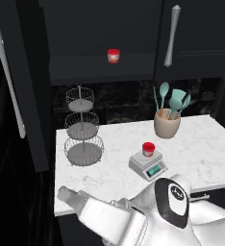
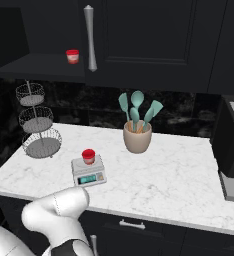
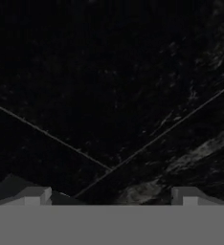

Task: Pick the jam and place it on the digital scale for weighing, and close the cabinet.

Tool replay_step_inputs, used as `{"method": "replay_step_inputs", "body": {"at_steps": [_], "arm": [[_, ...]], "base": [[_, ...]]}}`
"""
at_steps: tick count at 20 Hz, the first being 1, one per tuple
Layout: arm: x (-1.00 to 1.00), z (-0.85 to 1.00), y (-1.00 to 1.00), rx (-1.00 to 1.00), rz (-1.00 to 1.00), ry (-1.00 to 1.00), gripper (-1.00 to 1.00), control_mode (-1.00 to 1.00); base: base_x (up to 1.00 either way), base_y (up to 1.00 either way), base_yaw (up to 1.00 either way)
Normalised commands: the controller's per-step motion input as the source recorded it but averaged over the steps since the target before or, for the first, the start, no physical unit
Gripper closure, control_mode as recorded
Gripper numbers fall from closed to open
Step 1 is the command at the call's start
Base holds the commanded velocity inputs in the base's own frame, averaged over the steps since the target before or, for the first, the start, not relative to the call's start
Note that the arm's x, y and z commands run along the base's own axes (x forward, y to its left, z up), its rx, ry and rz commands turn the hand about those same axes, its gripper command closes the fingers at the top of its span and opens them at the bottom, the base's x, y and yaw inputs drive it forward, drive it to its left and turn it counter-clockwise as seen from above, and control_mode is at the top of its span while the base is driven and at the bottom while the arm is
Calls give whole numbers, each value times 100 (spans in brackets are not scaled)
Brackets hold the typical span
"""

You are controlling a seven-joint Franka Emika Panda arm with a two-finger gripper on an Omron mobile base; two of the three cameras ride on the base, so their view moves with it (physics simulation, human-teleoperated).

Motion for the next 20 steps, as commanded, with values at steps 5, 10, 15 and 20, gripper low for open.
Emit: {"method": "replay_step_inputs", "body": {"at_steps": [5,10,15,20], "arm": [[-37,2,6,6,-9,61,-100,-100],[0,6,20,12,-3,55,-100,-100],[0,41,61,-3,-15,14,-100,-100],[20,34,31,-7,-19,0,-100,-100]], "base": [[0,0,0],[0,0,0],[0,0,0],[0,0,0]]}}
